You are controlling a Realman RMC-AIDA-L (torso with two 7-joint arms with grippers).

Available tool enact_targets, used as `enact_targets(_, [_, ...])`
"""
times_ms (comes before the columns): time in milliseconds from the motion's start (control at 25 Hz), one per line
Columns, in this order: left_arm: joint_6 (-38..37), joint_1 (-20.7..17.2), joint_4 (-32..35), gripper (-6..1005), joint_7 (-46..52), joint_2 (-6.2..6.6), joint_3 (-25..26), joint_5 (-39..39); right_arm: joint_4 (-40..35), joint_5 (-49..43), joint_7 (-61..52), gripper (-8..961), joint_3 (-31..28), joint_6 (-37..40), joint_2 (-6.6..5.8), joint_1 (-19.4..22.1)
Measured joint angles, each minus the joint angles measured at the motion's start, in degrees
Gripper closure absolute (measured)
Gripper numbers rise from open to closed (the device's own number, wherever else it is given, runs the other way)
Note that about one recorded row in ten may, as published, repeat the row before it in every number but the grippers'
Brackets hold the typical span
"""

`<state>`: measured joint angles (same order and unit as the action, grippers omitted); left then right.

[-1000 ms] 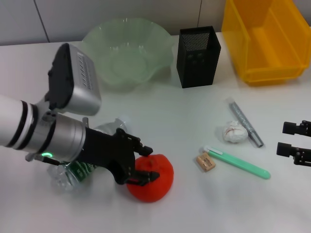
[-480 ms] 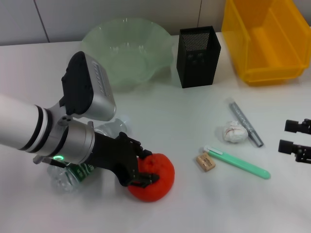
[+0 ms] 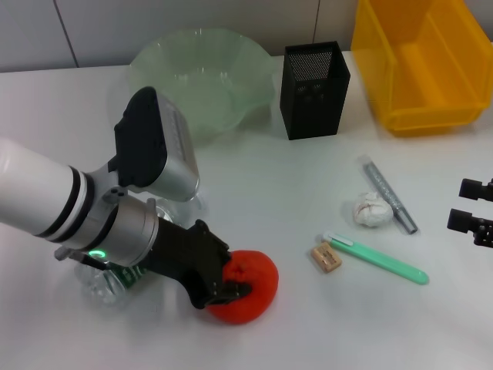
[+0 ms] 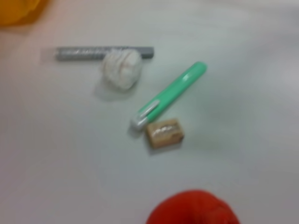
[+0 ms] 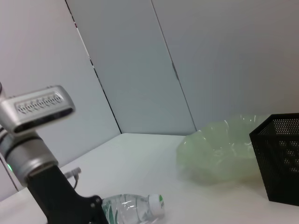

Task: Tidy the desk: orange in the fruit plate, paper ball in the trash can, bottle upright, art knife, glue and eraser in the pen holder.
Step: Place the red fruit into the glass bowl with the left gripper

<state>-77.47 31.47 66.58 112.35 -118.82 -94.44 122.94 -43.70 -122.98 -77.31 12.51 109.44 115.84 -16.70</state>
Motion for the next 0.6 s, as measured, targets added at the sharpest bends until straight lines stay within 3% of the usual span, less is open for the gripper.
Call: enact_targets(600, [-3.42,-1.11,16.47,793,5.13,0.14,1.31,2.24,0.14,0.02,0.06,205,-0.29,-0.21,0.0,0.0])
